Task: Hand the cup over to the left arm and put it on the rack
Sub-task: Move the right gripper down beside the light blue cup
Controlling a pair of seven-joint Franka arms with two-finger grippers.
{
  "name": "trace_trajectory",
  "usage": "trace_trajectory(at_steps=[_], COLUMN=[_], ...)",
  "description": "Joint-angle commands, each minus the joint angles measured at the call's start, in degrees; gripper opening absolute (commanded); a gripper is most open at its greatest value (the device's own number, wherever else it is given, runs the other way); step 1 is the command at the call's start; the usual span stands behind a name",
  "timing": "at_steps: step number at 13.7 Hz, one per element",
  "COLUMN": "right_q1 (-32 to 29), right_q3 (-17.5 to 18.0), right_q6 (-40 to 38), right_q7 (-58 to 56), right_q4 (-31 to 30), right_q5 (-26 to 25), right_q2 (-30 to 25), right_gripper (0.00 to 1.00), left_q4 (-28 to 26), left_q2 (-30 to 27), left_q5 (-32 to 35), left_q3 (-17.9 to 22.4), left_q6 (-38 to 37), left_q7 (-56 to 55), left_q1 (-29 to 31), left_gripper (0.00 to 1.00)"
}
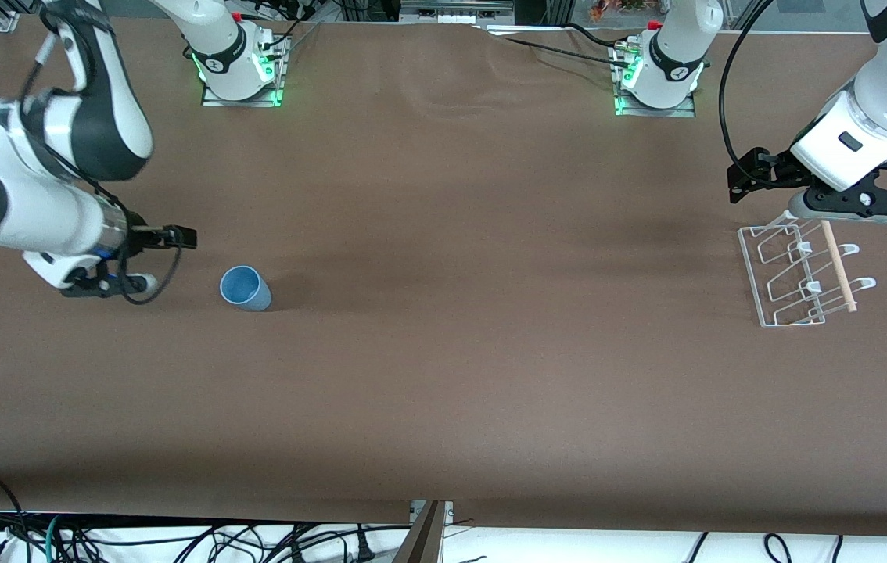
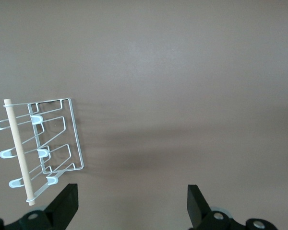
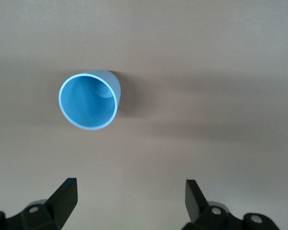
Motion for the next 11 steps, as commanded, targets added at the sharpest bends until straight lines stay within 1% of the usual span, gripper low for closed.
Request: trace_trajectory(at_steps=[1, 2, 5, 9, 11], right_q1=[0.2, 0.3, 0.3, 1.3, 1.3], right_q3=[0.0, -0.1, 0.0, -0.1, -0.1], right_q6=[3.6, 4.3, 5.0, 9.1, 10.7], right_q7=[-1.1, -1.3, -2.9, -2.1, -2.1], right_q4=[0.6, 0.6, 1.0, 1.1, 1.2], right_q5=[-0.7, -0.7, -0.7, -0.7, -0.7], right_q2=[4.8, 6.3, 7.9, 11.7, 12.8], right_gripper=[0.99, 0.99, 0.98, 0.97, 0.97], left_q4=[0.0, 0.0, 0.0, 0.0, 0.0], left_q2=[-0.6, -0.6, -0.6, -0.7, -0.6], left_q5=[-0.8, -0.8, -0.8, -0.8, -0.8], left_q3=[-0.4, -0.4, -0.5, -0.5, -0.5], left_q6=[-0.8, -0.7, -0.8, -0.9, -1.3], left_q7=[0.5, 0.5, 0.4, 0.5, 0.5], left_q1=[0.6, 0.6, 0.6, 0.6, 0.6], left_gripper=[1.00, 1.00, 1.00, 1.00, 1.00])
